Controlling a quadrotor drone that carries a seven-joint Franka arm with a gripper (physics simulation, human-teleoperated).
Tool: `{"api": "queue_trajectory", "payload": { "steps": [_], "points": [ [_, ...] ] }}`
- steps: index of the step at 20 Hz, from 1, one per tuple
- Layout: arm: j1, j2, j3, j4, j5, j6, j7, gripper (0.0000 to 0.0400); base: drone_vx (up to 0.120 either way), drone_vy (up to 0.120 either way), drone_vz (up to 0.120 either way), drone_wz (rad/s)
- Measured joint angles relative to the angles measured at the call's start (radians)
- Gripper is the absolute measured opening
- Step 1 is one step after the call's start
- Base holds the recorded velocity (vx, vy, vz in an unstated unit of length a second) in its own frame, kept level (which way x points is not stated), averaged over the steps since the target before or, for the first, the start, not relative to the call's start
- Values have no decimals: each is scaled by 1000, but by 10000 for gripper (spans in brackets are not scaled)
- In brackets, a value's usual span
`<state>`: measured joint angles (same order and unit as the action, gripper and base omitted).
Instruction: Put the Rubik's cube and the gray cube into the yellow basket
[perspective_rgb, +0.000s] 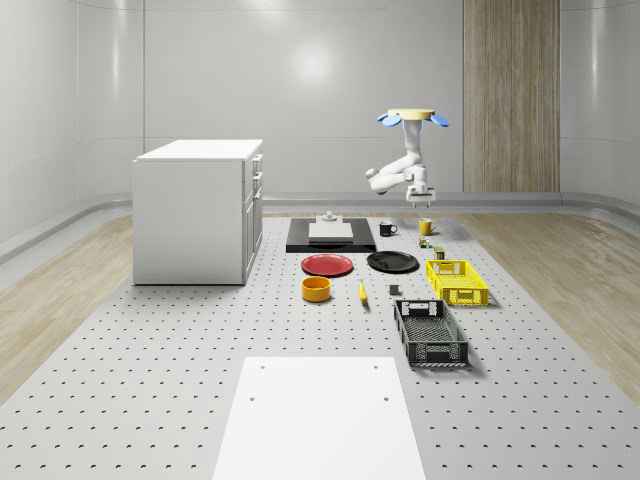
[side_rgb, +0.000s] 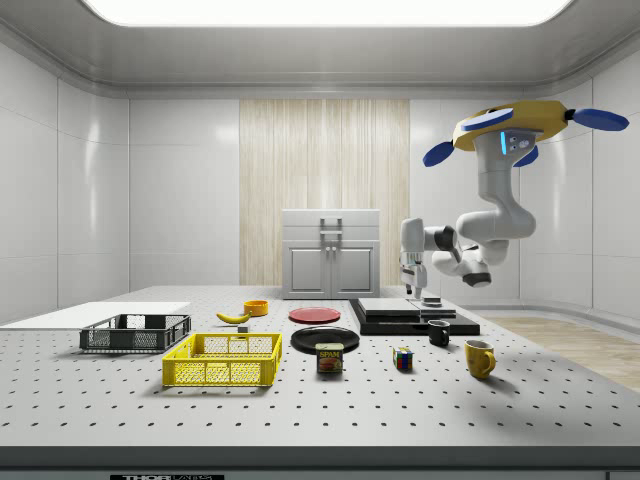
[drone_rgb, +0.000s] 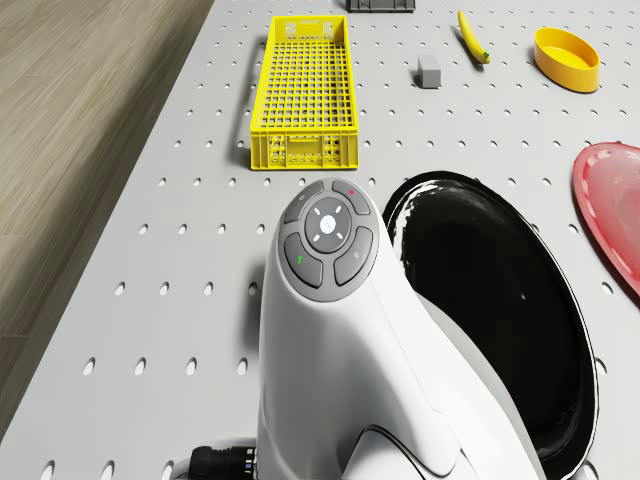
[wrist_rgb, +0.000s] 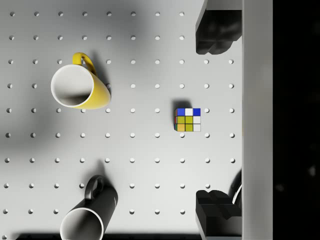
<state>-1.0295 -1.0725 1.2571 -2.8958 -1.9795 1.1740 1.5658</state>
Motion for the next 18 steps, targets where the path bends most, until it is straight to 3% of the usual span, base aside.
{"api": "queue_trajectory", "payload": {
  "steps": [2,7,14,18],
  "points": [
    [-9,-12,6,0,4,7,7,400,20,0,-120,0],
    [-25,-40,18,2,16,26,21,400,120,0,-120,0],
    [-41,-76,31,4,34,57,35,400,0,0,-120,0],
    [-48,-96,38,6,45,75,42,400,0,60,-120,0]
  ]
}}
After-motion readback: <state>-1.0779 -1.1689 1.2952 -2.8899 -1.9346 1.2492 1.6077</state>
